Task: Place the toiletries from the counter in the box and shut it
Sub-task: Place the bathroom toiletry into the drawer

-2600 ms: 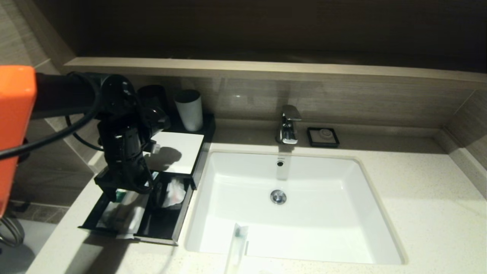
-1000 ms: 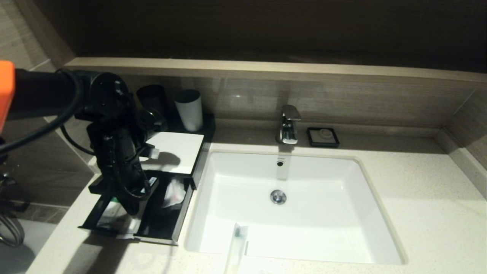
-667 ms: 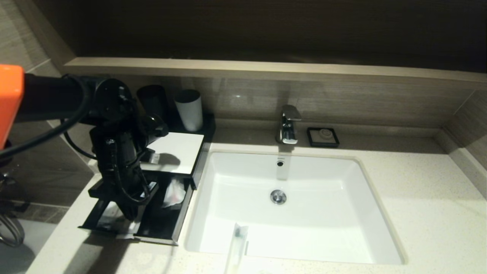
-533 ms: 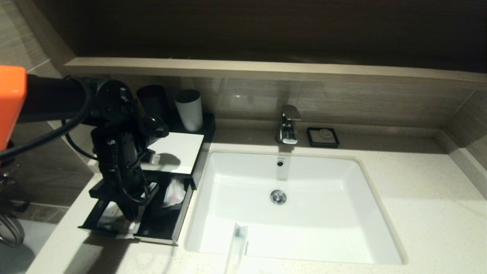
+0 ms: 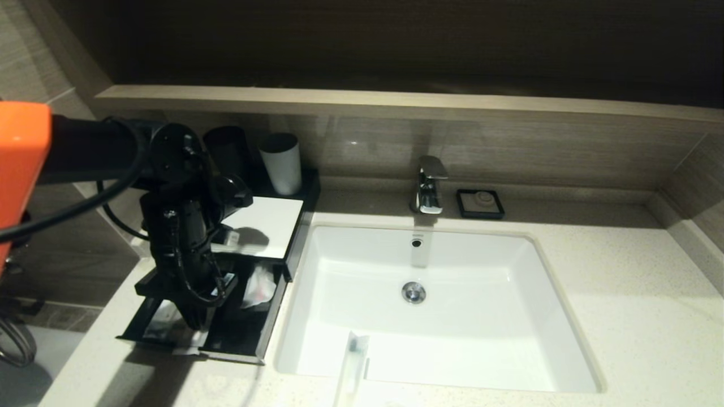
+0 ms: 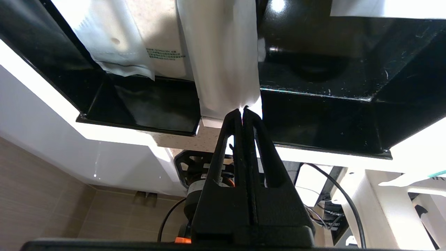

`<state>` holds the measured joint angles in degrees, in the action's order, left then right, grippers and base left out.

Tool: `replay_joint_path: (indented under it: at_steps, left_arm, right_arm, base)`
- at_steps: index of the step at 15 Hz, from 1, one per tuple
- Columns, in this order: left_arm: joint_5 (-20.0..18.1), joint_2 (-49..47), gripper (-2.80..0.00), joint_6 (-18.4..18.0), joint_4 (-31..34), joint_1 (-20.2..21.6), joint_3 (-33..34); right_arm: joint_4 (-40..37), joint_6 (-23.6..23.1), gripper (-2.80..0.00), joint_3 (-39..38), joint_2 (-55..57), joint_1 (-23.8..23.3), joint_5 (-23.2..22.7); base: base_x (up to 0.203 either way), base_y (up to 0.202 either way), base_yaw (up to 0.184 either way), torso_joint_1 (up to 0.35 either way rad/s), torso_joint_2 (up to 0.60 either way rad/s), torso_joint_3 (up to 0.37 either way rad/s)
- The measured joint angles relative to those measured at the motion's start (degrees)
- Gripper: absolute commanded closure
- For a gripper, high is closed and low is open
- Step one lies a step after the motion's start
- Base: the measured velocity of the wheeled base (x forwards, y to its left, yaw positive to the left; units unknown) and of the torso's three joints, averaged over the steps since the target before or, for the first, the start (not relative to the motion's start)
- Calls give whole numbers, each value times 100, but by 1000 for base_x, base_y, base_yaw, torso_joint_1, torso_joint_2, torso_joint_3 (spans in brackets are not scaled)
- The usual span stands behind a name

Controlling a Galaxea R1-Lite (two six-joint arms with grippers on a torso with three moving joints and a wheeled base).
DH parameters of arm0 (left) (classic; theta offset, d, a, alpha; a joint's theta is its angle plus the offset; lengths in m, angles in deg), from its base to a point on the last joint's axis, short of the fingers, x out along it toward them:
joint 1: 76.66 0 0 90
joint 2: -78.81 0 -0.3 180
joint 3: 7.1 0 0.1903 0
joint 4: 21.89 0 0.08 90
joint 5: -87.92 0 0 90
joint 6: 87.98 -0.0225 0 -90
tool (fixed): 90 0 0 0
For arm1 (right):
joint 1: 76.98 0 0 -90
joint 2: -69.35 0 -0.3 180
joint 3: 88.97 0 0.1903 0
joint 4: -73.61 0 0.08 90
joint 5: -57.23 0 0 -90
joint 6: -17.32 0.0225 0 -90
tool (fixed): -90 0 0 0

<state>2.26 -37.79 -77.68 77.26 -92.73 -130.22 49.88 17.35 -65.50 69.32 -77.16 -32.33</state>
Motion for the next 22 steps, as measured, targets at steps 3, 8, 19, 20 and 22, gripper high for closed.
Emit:
replay_joint_path:
  at_steps: [3,8,19,20,22]
  left_arm:
    - [8,-58,0,-5,-17,-1,-5]
    - [21,-123,0,-2,-74,7,-35]
    - [97,-243,0,29,-505,34,-242]
    - [101,-232,0,76,-496,38,-304]
    - [106,-152,0,102,-448,40,-406]
  right_arm:
    - [1,1,0,0,-1,0,-2]
    - [1,0,0,0,-1,0,0]
    - [2,0,0,0,0,0,0]
    - [2,0,0,0,-2,0,-2]
    - [0,0,0,0,0,0,0]
  base:
    - [0,0,0,0,0,0]
    - [0,0,0,0,0,0]
    - [0,0,0,0,0,0]
    - [0,0,0,0,0,0]
    - [0,0,0,0,0,0]
